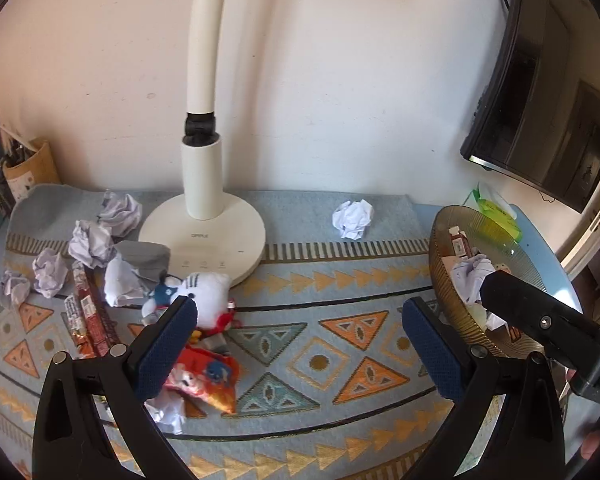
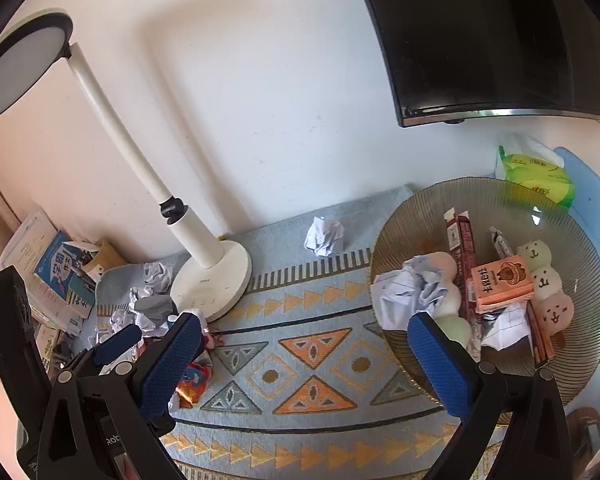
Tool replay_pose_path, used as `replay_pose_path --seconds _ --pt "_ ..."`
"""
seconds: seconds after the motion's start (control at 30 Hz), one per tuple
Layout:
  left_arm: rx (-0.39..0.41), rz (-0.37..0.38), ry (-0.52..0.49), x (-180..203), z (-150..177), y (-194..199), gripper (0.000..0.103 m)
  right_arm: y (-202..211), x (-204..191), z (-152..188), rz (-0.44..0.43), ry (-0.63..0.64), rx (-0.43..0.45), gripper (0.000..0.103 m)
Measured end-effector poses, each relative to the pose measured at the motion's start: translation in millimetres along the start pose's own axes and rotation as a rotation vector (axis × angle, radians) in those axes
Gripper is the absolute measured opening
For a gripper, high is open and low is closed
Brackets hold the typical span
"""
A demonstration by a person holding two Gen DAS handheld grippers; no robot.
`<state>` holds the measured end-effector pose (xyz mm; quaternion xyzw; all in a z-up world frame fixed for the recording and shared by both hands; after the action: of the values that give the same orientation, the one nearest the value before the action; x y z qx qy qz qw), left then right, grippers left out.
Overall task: Organize objects
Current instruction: 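Move both grippers back to the pile on the rug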
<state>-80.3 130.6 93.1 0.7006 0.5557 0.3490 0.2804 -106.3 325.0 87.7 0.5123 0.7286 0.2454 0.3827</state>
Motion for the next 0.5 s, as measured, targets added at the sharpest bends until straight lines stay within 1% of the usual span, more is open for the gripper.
replay_pose_path --seconds 0.13,0.2,0.33,0.4,0.5 --pt "0.009 -0.044 0.054 -55.0 5.9 12.7 0.103 -10.6 -35.9 10.8 -0.018 0.041 0.001 0.103" --pt "0.003 -0.079 0.074 -83.7 9.9 16.6 0.103 -19.9 -49.1 19.6 -0.018 0.051 -0.008 0.103" --pt "-0.006 -0.169 0.119 -144.4 21.6 20.4 0.103 -46.0 -67.0 38.9 -0.037 0.058 -0.062 0.103" --pt "-0.021 -0.196 0.16 -175.4 30.0 20.7 0.103 -60.6 -75.4 48.9 -0.048 0.064 -0.097 0.103" --pt "-0.028 -0.232 0.19 -211.7 44.5 21.1 0.103 -80.1 -89.9 62.7 -0.069 0.094 -0.138 0.103"
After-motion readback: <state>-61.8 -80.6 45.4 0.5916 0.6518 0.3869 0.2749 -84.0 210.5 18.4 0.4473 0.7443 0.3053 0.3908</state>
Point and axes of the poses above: each gripper's, at about its wrist camera, not at the fingertips, and y roughly against the way its jaws point, x to its right, z to its underside, the point moved 1 cm from there along -y, roughly the way its jaws point, and after that the axes turned 8 degrees about -x, right-handed, at the moved point
